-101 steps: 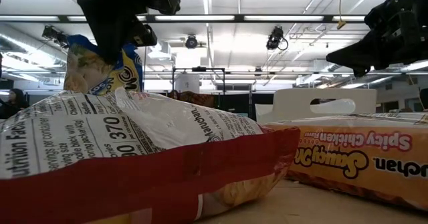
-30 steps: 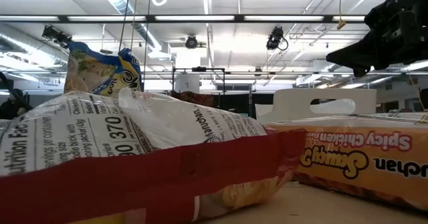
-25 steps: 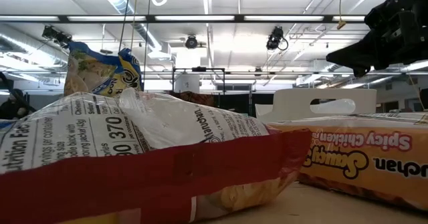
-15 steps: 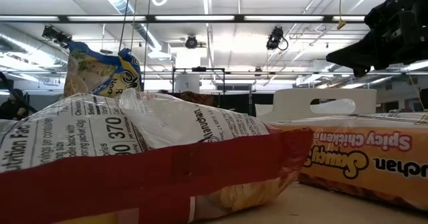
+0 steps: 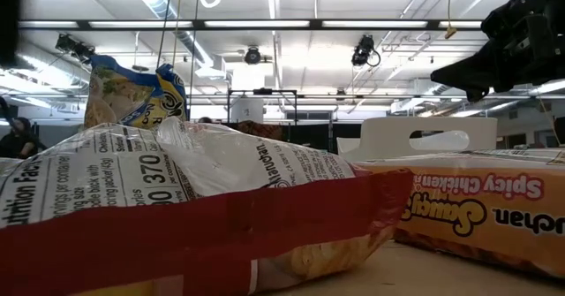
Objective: Sort Maruchan noodles
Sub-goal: Put the bottom left blue noodle pack into the yellow bin
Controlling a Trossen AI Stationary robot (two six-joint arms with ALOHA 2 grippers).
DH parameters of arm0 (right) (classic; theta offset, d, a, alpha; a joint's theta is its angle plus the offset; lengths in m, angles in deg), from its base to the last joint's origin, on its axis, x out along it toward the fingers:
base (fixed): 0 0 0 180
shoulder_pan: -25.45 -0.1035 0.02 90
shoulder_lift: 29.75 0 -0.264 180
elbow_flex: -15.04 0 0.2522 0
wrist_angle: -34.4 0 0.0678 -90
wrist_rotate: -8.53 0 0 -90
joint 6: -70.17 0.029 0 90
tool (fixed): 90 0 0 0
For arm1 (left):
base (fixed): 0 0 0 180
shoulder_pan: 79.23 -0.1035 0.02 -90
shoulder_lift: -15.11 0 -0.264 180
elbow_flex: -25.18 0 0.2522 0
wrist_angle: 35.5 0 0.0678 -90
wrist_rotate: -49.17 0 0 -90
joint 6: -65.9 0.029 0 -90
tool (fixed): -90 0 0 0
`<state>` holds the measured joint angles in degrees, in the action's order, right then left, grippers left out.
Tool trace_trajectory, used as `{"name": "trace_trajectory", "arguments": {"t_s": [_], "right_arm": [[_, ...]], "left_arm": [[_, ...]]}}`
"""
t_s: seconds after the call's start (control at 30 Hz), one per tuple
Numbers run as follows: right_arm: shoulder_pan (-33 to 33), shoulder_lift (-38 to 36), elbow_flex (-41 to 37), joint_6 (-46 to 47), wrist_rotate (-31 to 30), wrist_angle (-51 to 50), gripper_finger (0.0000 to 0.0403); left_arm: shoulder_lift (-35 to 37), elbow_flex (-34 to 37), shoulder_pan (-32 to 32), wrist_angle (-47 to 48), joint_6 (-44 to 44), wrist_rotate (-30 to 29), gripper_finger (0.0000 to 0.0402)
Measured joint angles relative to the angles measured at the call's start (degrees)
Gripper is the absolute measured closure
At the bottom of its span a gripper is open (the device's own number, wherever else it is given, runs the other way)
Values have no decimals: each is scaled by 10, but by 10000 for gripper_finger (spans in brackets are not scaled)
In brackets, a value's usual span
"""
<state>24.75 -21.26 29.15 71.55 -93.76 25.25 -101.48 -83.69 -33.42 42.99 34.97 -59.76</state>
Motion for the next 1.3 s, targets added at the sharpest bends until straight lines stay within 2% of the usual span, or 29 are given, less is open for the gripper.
{"name": "trace_trajectory", "arguments": {"t_s": [0.17, 0.23, 0.4, 0.57, 0.93, 1.1, 1.3], "right_arm": [[0, 0, 0, 0, 0, 0, 360], [0, 0, 0, 0, 0, 0, 360], [0, 0, 0, 0, 0, 0, 360], [0, 0, 0, 0, 0, 0, 360], [0, 0, 0, 0, 0, 0, 360], [0, 0, 0, 0, 0, 0, 360], [0, 0, 0, 0, 0, 0, 360]], "left_arm": [[3, 79, -47, -63, 26, 57, 215], [7, 104, -59, -88, 28, 61, 214], [12, 137, -67, -149, 36, 80, 214], [13, 175, -67, -147, 16, 121, 214], [15, 179, -57, -159, 3, 146, 219], [15, 179, -60, -157, 1, 158, 268], [15, 179, -60, -149, 1, 155, 380]]}}
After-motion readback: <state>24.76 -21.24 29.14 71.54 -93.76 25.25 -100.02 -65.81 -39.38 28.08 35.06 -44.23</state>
